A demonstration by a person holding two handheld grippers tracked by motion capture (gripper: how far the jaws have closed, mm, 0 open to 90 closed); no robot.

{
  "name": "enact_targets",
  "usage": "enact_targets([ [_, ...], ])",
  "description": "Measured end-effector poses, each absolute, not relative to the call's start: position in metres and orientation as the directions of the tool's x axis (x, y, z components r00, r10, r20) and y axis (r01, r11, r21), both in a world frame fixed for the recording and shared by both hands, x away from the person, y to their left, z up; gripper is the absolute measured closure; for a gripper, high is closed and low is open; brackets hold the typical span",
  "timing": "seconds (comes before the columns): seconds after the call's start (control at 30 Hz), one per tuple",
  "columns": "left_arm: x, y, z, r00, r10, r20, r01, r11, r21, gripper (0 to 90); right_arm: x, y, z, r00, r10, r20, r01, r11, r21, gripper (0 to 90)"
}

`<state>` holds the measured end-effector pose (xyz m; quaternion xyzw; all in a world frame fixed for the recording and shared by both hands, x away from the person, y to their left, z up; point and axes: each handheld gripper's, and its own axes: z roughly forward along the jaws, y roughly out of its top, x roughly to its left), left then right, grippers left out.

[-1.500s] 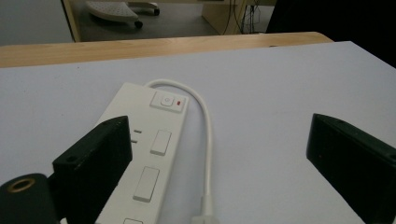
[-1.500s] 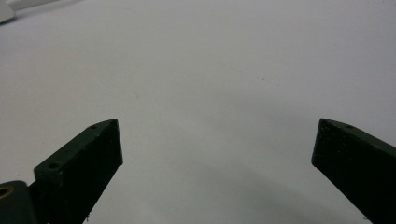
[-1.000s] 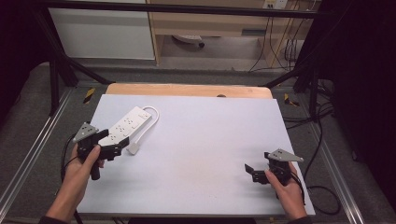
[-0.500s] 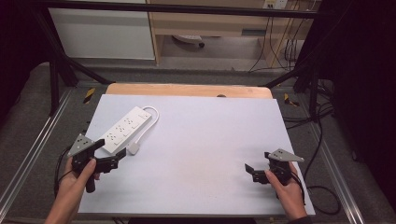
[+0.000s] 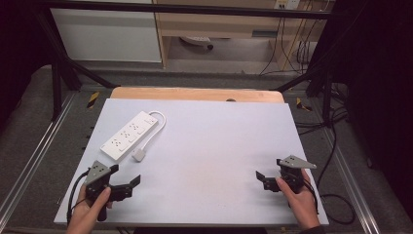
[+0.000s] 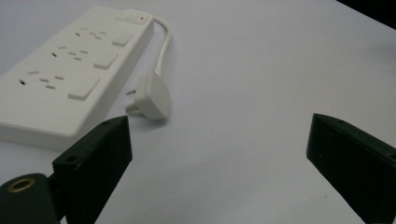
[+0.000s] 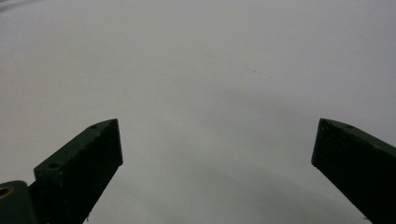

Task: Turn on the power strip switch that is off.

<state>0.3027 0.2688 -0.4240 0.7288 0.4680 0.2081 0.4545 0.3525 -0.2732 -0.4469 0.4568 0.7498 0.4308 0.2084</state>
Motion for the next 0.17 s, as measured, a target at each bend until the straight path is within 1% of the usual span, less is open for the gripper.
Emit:
enact_targets([
  [0.17, 0.2909, 0.2564, -0.4313, 0.515, 0.853, -0.091, 0.515, -0.222, 0.828, 7.7, 0.3585, -0.2728, -0.4539, -0.461, 0.886, 0.057, 0.542, 0.231, 0.808, 2.4],
])
